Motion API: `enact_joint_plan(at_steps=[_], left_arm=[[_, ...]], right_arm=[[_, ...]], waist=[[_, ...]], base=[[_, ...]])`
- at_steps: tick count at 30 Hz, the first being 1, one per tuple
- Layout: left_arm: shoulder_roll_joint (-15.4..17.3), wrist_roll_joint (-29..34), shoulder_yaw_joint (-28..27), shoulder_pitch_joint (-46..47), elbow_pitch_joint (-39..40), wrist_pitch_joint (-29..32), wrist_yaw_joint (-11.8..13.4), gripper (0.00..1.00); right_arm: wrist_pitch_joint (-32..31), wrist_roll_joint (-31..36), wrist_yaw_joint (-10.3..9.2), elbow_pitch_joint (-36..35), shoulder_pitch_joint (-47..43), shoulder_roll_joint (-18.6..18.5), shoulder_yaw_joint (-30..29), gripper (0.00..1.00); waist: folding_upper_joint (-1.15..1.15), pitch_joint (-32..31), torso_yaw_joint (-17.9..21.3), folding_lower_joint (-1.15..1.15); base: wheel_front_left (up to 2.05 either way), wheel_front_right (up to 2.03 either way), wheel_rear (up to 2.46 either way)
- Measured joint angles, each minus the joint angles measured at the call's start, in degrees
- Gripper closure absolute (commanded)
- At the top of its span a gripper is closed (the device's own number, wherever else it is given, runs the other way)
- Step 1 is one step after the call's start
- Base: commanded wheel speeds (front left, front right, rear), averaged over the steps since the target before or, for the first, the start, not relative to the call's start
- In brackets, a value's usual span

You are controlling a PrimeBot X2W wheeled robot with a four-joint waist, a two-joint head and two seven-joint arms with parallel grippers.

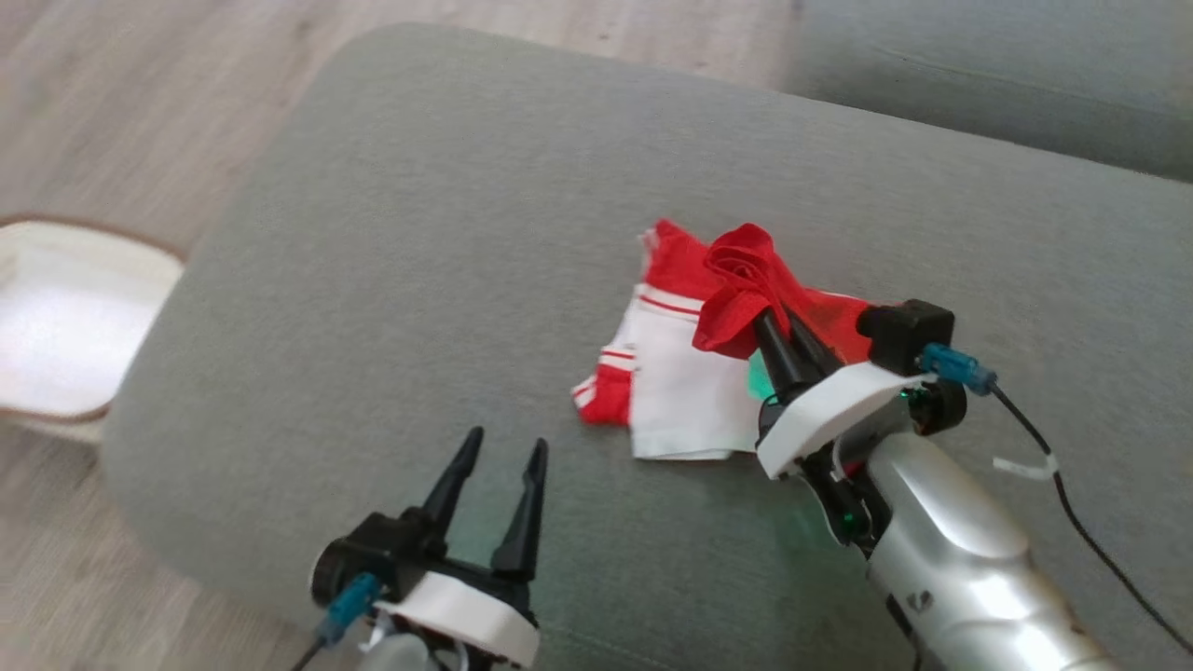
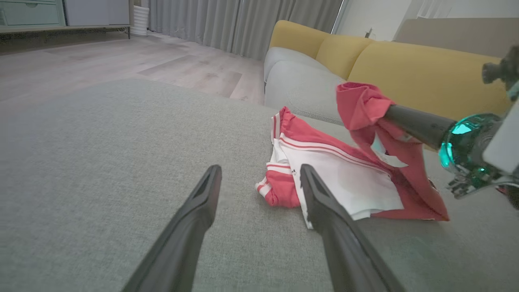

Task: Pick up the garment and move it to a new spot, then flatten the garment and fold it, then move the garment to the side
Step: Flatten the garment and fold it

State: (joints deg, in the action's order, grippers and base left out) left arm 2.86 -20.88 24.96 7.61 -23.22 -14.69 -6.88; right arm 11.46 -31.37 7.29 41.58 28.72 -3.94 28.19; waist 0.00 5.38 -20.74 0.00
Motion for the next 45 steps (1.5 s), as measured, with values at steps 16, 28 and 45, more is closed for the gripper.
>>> enact_joint_plan(at_steps=[16,28,45], left_arm=[[-0.04,-1.48,1.09,2.85,-1.79,0.0,2.45,0.0],[-0.11,4.67,-8.16,3.94,-1.1,-0.01,8.79,0.0],[-0.14,11.56,-14.32,-4.45,-1.79,0.0,11.45,0.0]], right_arm=[[2.74,-7.68,0.0,6.22,4.89,0.26,4.49,0.0],[2.85,16.42,0.0,-1.77,-5.93,0.21,-24.34,0.0],[2.85,22.46,0.0,-5.86,-18.0,0.91,-25.61,0.0]], waist=[[0.0,0.7,-3.44,0.0],[0.0,0.69,9.43,0.0],[0.0,-4.25,17.82,0.01]], base=[[0.0,0.0,0.0],[0.0,0.0,0.0],[0.0,0.0,0.0]])
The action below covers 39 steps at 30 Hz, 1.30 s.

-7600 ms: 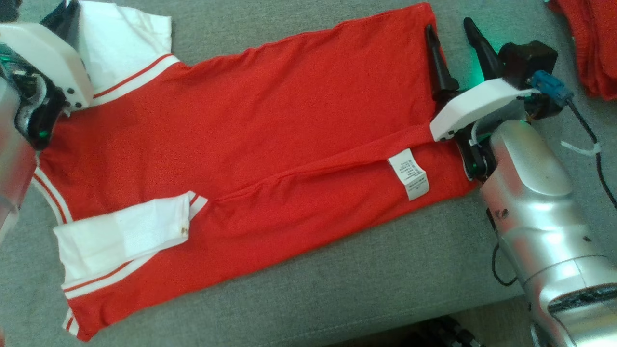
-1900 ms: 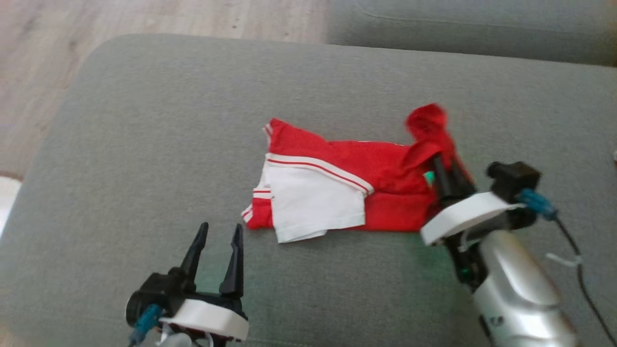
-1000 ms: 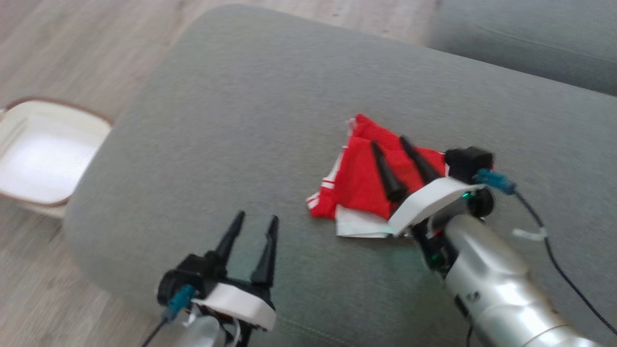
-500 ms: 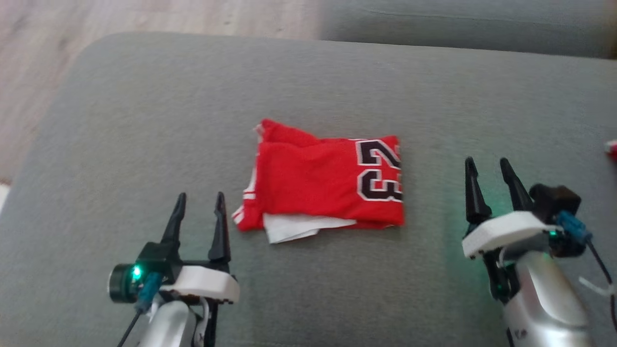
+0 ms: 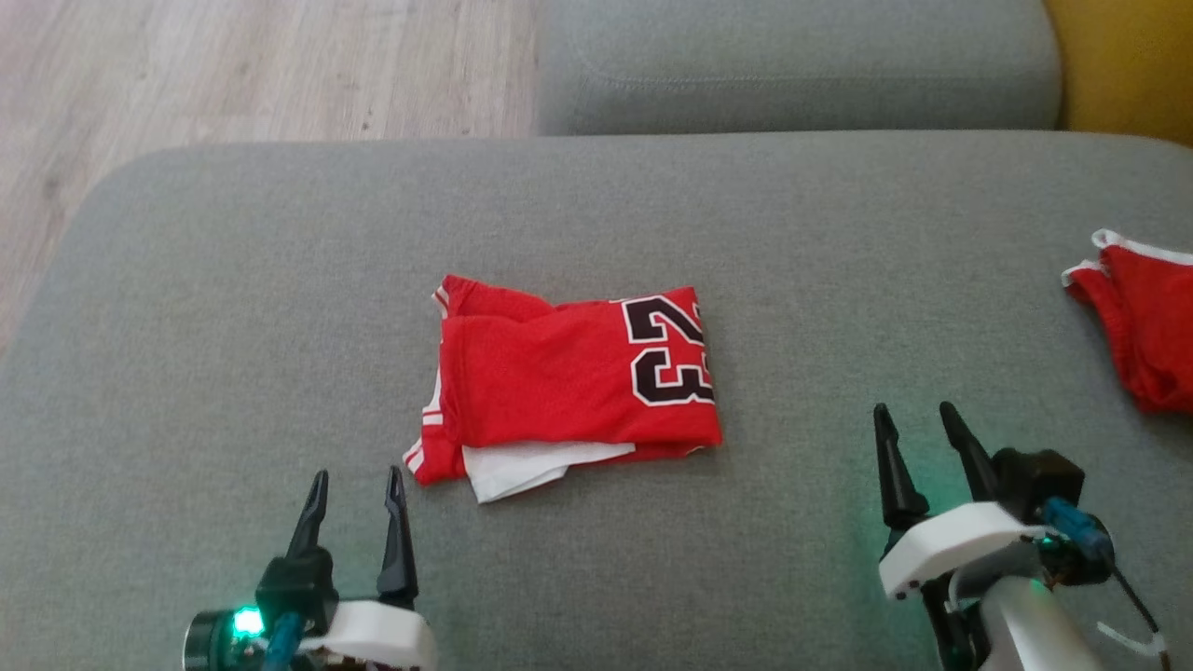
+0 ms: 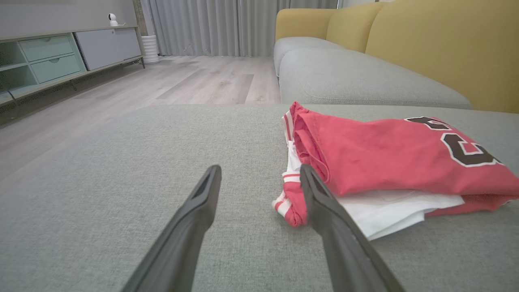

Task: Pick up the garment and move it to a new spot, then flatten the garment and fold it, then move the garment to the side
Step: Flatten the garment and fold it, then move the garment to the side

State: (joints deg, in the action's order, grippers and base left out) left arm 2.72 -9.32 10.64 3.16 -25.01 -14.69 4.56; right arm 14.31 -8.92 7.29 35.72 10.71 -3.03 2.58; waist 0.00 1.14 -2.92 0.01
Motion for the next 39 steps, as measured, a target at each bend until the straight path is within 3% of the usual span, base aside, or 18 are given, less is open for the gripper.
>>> enact_joint_plan(at_steps=[16,26,34,39], left_arm=[[0.04,0.32,0.58,-1.19,0.6,-0.01,-0.04,0.0],[0.02,-0.21,6.76,1.21,0.08,0.0,-1.9,0.0],[0.04,-0.41,8.73,2.04,0.15,0.0,-2.65,0.0],[0.03,-0.79,9.1,3.57,1.19,-0.01,-2.81,0.0]], right_arm=[[0.0,-2.54,0.0,0.97,-0.49,0.11,4.36,0.0],[-0.01,-10.14,0.0,10.03,11.56,0.07,13.34,0.0],[-0.01,-8.89,0.0,21.61,16.52,-0.1,7.56,0.0],[0.09,-16.31,0.0,22.25,16.83,-0.18,11.13,0.0]], waist=[[0.0,-0.16,-1.55,0.0],[0.0,1.97,-9.15,-0.01],[0.0,4.65,-15.25,-0.01],[0.0,6.79,-17.06,-0.01]], base=[[0.0,0.0,0.0],[0.0,0.0,0.0],[0.0,0.0,0.0],[0.0,0.0,0.0]])
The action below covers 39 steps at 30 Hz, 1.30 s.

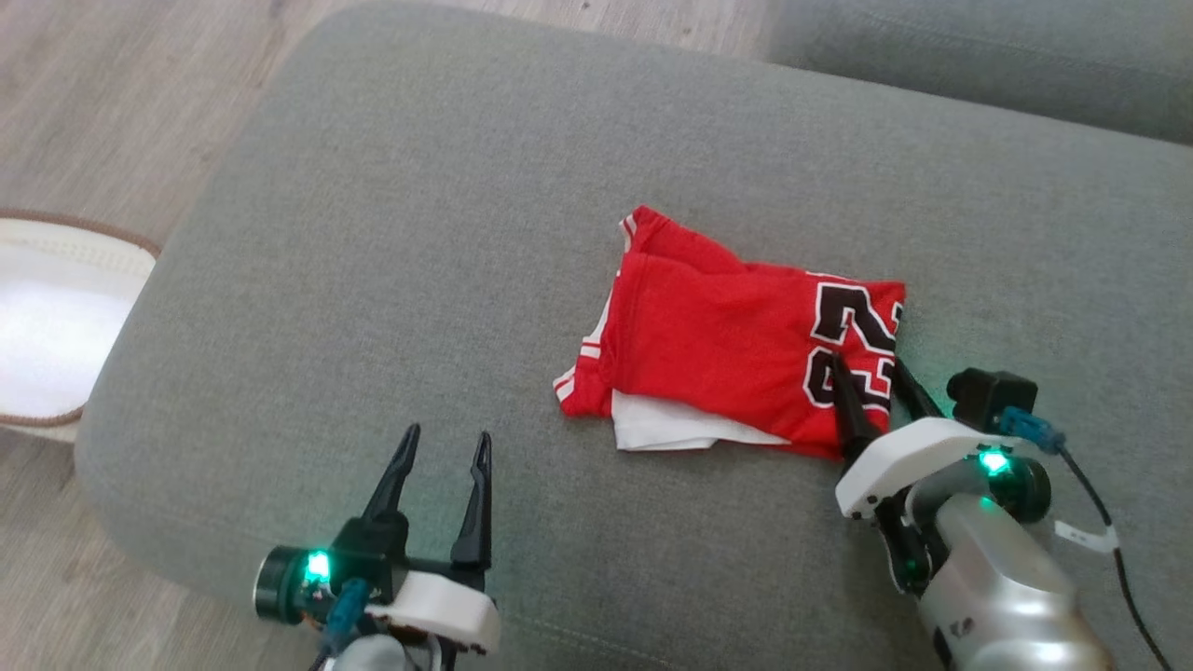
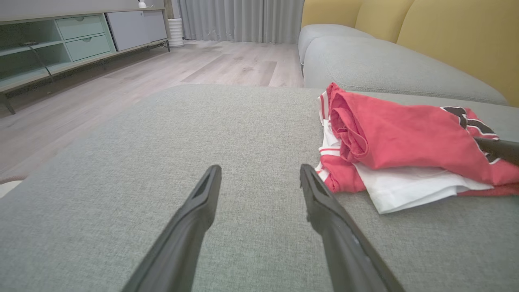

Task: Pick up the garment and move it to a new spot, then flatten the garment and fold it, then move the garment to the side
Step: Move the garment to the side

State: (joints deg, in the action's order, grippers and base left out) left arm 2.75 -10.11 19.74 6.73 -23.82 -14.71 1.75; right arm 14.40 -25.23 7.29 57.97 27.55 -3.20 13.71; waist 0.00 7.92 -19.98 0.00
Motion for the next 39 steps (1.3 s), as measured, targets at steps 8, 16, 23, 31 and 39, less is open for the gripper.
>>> enact_joint_plan(at_steps=[8,16,23,31,39], left_arm=[[0.0,-0.14,0.2,0.46,0.9,0.0,-0.25,0.0],[0.0,-0.57,0.35,0.76,0.9,0.0,-0.42,0.0],[0.0,-0.51,-0.53,1.36,1.19,0.0,-0.76,0.0],[-0.02,-0.49,-1.64,3.71,1.26,0.0,-0.79,0.0],[-0.04,0.13,-2.96,5.06,1.35,0.0,-1.36,0.0]], right_arm=[[0.49,-7.16,-0.03,-1.55,1.82,-1.05,6.39,1.0],[0.37,-7.81,-0.02,-4.2,2.09,-0.4,6.31,1.0],[0.37,-5.2,-0.02,-8.33,0.47,-0.37,7.47,1.0],[0.36,-6.77,-0.02,-10.99,-0.19,-0.41,10.24,1.0],[0.36,-7.8,-0.02,-12.36,-0.16,-0.41,11.92,1.0]], waist=[[0.0,1.44,0.13,0.0],[0.0,0.85,3.27,0.0],[0.0,-0.07,12.3,0.0],[0.0,-0.13,26.89,0.01],[0.0,1.27,39.76,0.0]], base=[[0.0,0.0,0.0],[0.0,0.0,0.0],[0.0,0.0,0.0],[0.0,0.0,0.0],[0.0,0.0,0.0]])
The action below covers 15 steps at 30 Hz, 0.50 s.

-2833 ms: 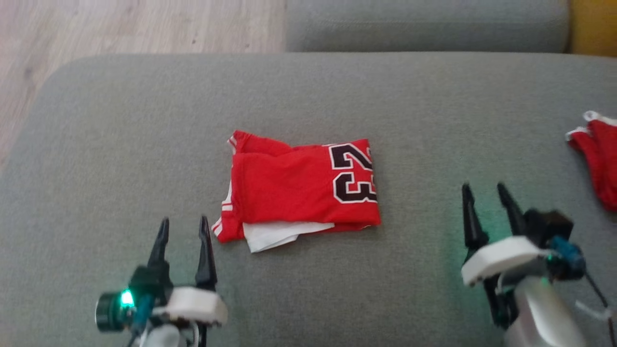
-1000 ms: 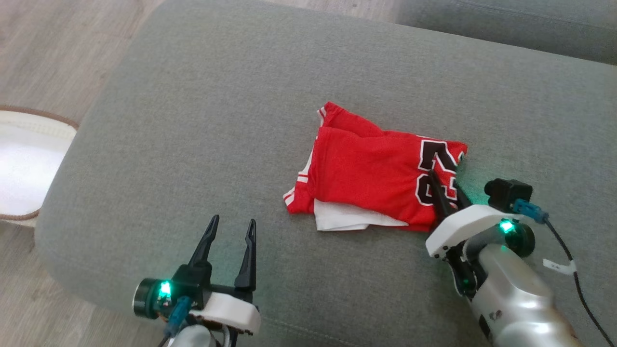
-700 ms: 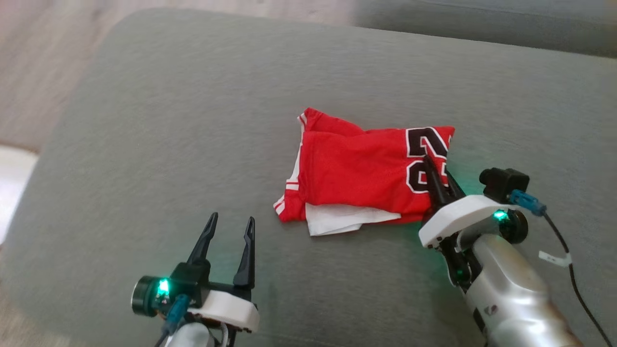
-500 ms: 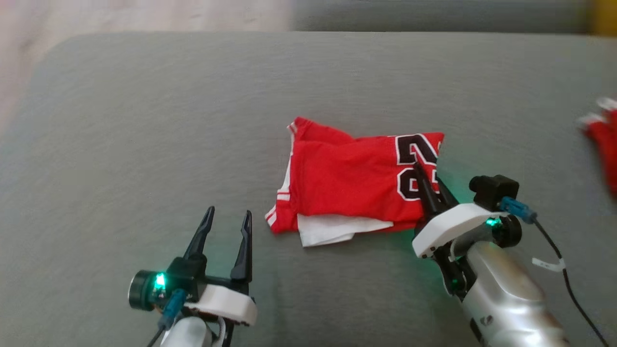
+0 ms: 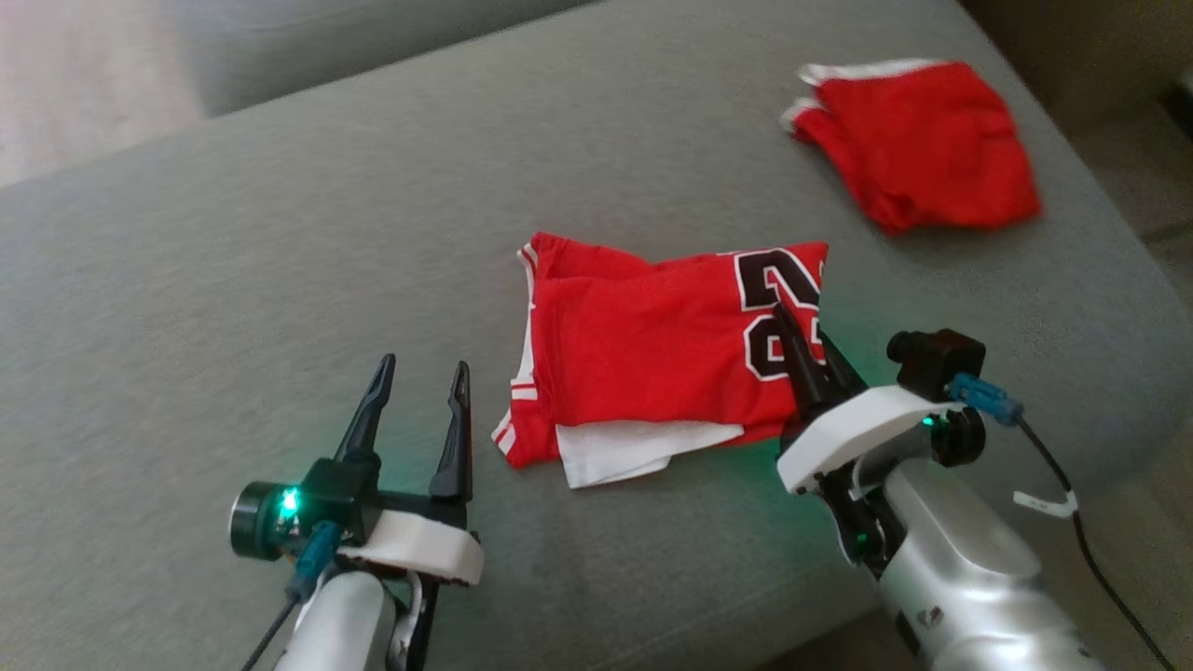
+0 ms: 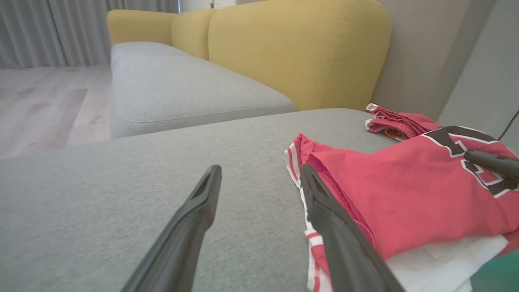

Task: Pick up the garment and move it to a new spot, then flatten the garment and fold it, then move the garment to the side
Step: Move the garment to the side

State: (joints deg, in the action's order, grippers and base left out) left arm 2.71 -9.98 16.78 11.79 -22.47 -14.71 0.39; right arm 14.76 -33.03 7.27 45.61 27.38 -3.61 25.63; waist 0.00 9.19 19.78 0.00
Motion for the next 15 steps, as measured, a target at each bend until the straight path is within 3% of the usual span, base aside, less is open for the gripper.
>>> enact_joint_plan(at_steps=[4,7,11,15], left_arm=[[-0.02,0.07,-0.09,0.61,-0.02,0.0,-0.57,0.0],[-0.03,1.51,-0.09,1.42,-0.37,0.0,-0.92,0.0],[-0.02,2.89,-0.14,2.05,-0.67,0.0,-1.01,0.0],[-0.03,2.89,-0.09,2.15,-0.52,0.0,-1.48,0.0]], right_arm=[[-0.07,1.85,0.0,0.24,1.33,0.0,-0.48,1.0],[-0.13,7.73,0.0,2.35,6.34,0.07,-3.39,1.0],[-0.13,19.46,0.0,6.56,18.09,-1.52,-11.49,1.0],[-0.13,27.91,0.0,11.73,23.62,-6.99,-18.39,1.0]], waist=[[0.0,2.13,3.0,0.0],[0.0,4.22,3.08,-0.01],[0.0,6.07,0.32,0.0],[0.0,7.29,-2.54,-0.01]], base=[[0.0,0.0,0.0],[0.0,0.0,0.0],[0.0,0.0,0.0],[0.0,0.0,0.0]])
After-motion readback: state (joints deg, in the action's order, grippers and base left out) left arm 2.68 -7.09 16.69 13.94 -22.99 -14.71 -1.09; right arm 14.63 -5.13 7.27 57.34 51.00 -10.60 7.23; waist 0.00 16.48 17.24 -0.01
